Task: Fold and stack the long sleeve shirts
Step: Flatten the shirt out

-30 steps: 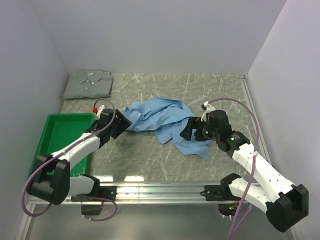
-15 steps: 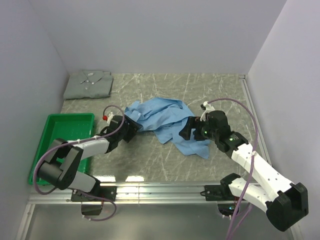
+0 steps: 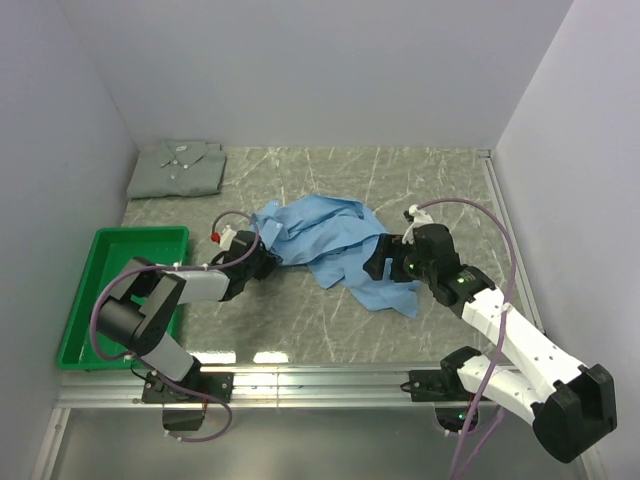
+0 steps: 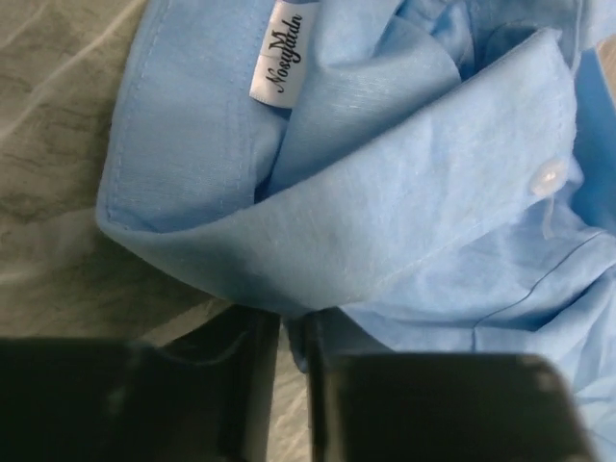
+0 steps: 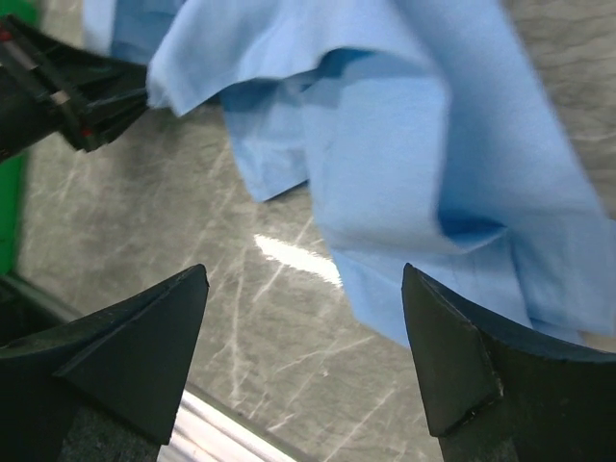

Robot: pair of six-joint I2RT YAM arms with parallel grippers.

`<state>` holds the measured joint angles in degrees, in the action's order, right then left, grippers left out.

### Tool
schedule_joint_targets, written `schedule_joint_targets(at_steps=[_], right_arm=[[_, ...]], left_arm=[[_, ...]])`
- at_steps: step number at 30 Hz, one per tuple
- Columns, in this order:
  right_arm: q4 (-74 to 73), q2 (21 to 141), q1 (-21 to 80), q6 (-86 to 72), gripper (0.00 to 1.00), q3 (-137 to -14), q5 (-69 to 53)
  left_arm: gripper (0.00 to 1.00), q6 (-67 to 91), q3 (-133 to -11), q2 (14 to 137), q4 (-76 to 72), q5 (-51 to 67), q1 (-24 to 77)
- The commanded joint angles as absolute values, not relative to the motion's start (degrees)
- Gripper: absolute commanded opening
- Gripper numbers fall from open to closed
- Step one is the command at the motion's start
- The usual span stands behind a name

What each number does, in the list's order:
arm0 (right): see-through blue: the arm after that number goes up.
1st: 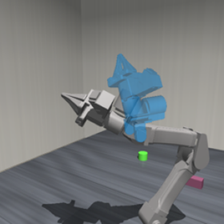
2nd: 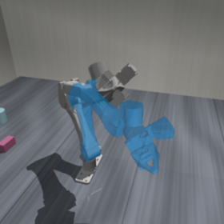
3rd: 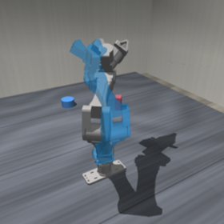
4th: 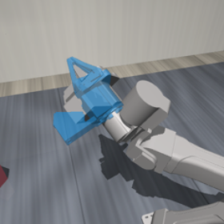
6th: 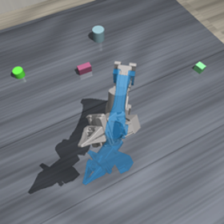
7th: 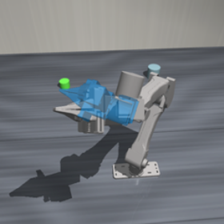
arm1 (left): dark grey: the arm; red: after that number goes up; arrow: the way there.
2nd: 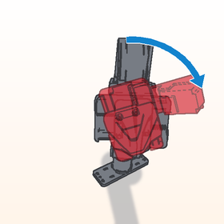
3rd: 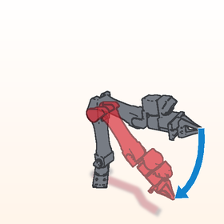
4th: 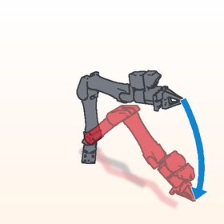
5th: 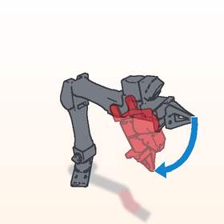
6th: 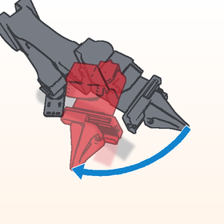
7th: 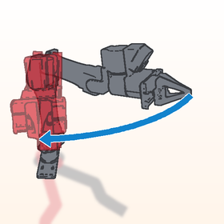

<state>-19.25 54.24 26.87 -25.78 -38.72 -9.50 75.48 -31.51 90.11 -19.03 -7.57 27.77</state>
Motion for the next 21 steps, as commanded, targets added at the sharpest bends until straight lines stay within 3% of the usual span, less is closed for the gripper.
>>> schedule_joint_targets(at_steps=[1,2,3,7,19,20,21], right_arm=[[-18.80,53.79,27.25,-24.70,0.86,-37.97,-2.56],[-19.16,53.79,27.25,-24.52,0.86,-37.88,-1.24],[-19.60,53.88,27.25,-24.61,0.85,-37.88,1.38],[-18.55,54.58,27.16,-24.26,0.80,-37.44,1.50],[-11.43,62.31,27.16,-21.89,0.77,-36.21,3.33],[-11.16,62.75,27.07,-21.45,0.75,-36.21,3.77],[-10.99,63.36,27.07,-21.01,0.63,-36.21,3.52]], left_arm=[[0.13,73.48,-33.22,88.43,-19.43,-11.15,28.13],[0.02,72.08,-33.57,87.81,-18.81,-11.60,28.21],[0.00,71.46,-34.01,87.19,-17.07,-12.21,28.21],[0.00,67.16,-36.12,82.11,-12.05,-14.58,28.21],[0.00,58.27,-41.48,73.65,-2.64,-17.40,28.21],[0.01,57.92,-41.40,73.30,-2.11,-17.49,28.21],[0.00,57.57,-41.57,72.87,-1.76,-17.66,28.13]])
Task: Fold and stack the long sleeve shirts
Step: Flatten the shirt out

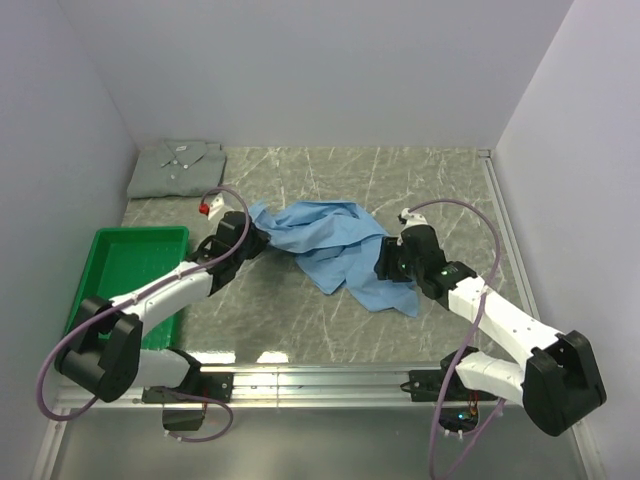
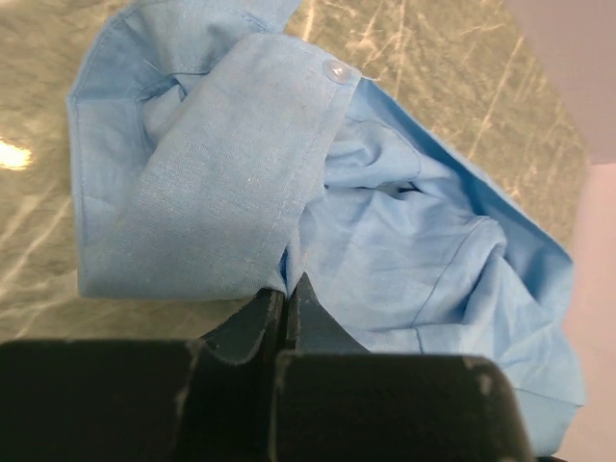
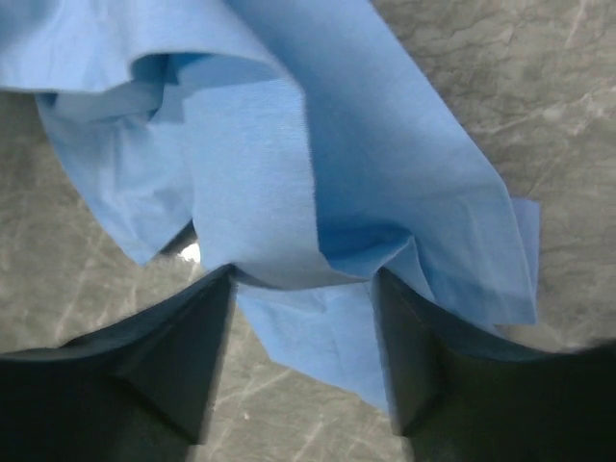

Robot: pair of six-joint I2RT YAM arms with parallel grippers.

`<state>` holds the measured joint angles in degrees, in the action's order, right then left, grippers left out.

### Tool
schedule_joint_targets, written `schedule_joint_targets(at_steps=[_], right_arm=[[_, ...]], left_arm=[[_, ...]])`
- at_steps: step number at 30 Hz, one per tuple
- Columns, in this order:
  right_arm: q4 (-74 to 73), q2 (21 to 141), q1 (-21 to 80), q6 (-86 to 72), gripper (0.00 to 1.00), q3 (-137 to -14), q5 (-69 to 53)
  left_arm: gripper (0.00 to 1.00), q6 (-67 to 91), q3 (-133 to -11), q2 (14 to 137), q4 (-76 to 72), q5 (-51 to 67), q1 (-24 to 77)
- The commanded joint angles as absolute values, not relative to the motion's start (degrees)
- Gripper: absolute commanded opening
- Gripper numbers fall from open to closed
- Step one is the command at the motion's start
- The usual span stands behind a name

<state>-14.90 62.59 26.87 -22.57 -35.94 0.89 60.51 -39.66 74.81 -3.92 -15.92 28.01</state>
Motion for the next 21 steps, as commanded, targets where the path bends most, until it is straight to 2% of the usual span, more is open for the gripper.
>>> schedule_joint_targets(at_steps=[1,2,3,5,6,7,11,21], right_arm=[[-10.81,63.63,27.07,-20.48,0.55,-36.47,3.17],[-10.98,63.72,27.07,-20.13,0.47,-36.74,2.29],[-11.07,63.63,27.07,-19.87,0.31,-37.17,2.11],[-11.86,63.02,27.07,-19.07,0.18,-37.70,1.58],[-12.21,62.15,27.07,-18.72,0.06,-38.31,1.15],[-13.70,61.70,27.16,-18.11,0.00,-38.76,1.14],[-18.53,56.71,27.07,-16.35,0.00,-43.58,3.68],[-29.79,51.24,27.07,-12.22,0.00,-61.86,27.67]], left_arm=[[0.01,57.39,-42.01,72.60,-1.32,-18.10,28.13],[0.00,56.87,-42.36,72.42,-0.19,-18.37,28.21],[0.01,56.52,-42.62,71.99,-0.18,-18.63,28.21],[0.00,55.29,-43.68,71.46,1.48,-19.77,28.21],[0.00,54.94,-44.03,70.85,2.71,-20.30,28.21],[0.01,54.50,-45.16,70.58,3.33,-21.43,28.21],[0.01,50.46,-49.12,68.91,6.67,-23.90,28.21],[0.01,37.28,-67.47,67.41,13.88,-28.48,28.21]])
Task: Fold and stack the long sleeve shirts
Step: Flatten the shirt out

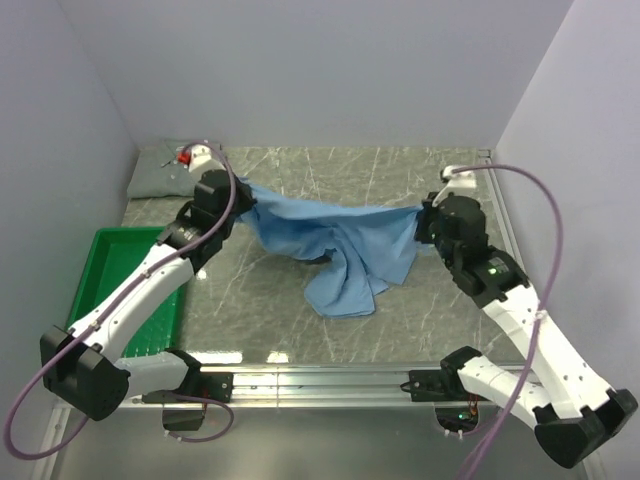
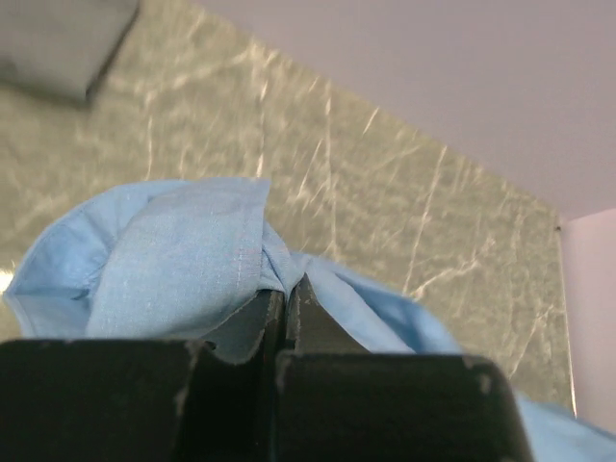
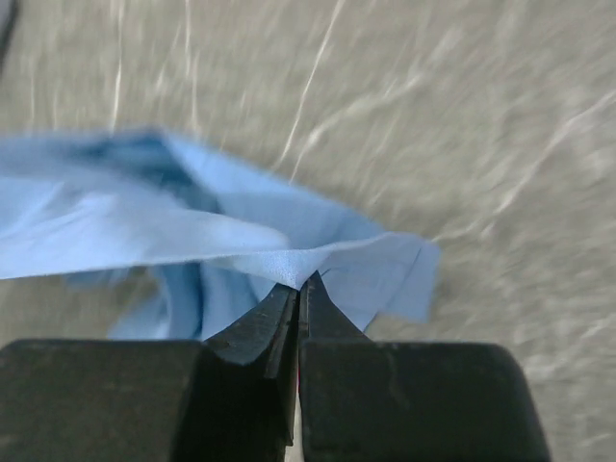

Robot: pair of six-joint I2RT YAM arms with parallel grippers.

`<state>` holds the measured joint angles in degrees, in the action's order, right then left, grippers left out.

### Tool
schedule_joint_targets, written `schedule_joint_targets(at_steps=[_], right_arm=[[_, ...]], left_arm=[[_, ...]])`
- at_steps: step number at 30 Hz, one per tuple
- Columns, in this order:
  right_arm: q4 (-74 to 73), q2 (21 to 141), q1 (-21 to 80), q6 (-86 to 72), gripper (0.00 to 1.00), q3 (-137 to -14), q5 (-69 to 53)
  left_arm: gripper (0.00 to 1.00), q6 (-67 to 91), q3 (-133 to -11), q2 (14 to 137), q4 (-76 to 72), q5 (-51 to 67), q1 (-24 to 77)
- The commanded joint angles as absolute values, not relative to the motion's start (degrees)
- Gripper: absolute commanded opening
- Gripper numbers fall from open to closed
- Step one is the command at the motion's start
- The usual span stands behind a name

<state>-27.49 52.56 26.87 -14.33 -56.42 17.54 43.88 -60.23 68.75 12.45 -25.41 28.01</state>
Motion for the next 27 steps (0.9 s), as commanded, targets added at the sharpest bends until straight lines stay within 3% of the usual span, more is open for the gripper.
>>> schedule_joint_targets(at_steps=[1,9,21,27], right_arm=[[-29.71,51.50,26.98,-11.61,0.00,-64.49,29.25],[-27.17,52.74,26.19,-3.79,0.00,-76.02,36.56],[-22.85,47.29,26.02,5.27,0.00,-84.81,32.00],[-22.59,46.41,26.02,7.91,0.00,-89.56,30.94]], left_arm=[[0.00,35.18,-69.15,67.59,14.50,-28.39,28.30],[0.00,27.60,-87.25,68.73,17.05,-28.30,29.35],[0.01,23.21,-98.78,61.79,18.98,-29.27,35.68],[0.01,20.92,-112.46,62.93,23.99,-24.71,36.47]])
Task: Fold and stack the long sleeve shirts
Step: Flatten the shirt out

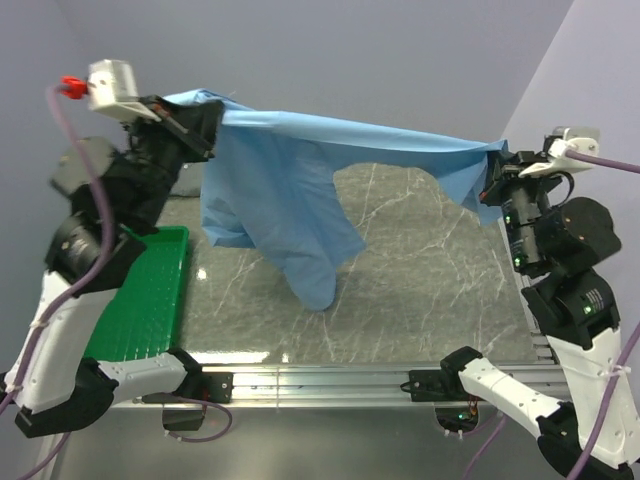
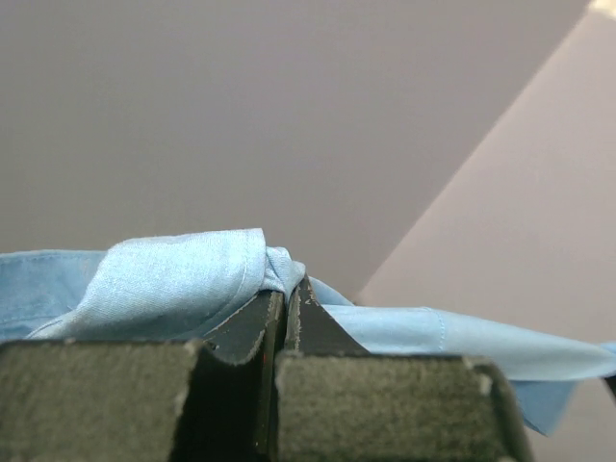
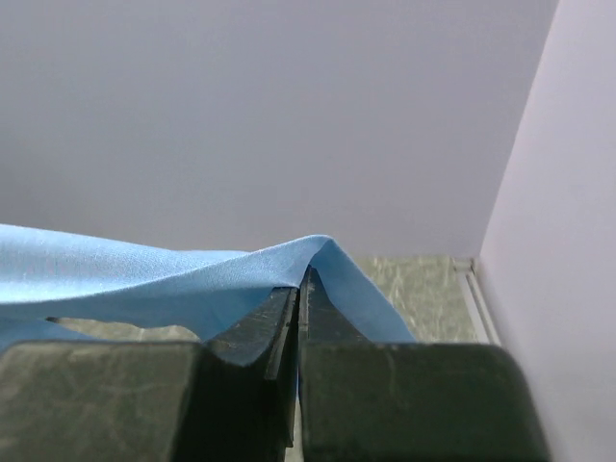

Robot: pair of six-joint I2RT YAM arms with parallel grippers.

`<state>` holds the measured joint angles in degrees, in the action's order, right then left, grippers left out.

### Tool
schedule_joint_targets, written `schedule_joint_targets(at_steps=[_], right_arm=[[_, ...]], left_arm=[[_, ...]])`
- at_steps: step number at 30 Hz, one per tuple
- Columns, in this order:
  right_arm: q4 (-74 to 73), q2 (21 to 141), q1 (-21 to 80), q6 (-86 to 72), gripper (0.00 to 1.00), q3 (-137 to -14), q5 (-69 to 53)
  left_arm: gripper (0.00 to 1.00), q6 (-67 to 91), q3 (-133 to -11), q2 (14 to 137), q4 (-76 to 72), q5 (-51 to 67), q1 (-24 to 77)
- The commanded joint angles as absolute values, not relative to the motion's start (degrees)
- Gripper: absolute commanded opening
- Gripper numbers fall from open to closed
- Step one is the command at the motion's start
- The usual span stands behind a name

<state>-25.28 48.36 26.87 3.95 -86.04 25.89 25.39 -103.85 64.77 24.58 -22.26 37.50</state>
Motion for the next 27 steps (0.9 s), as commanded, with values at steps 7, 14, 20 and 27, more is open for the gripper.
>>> schedule_joint_targets(at_steps=[7,14,20,27], right_arm=[[-22.68,44.65,26.10,9.05,0.00,-92.73,26.98],[-21.36,43.77,26.10,10.46,0.00,-92.81,27.86],[-19.87,48.07,26.02,12.48,0.00,-90.79,33.74],[-16.18,58.17,22.69,12.31,0.00,-85.35,41.31]], left_arm=[[0.01,18.72,-121.72,64.07,25.75,-21.28,36.56],[0.01,19.69,-118.57,64.42,26.54,-20.29,36.56],[0.01,14.16,-114.28,70.83,27.43,-32.93,36.48],[0.05,17.12,-105.74,83.30,22.15,-26.13,29.19]])
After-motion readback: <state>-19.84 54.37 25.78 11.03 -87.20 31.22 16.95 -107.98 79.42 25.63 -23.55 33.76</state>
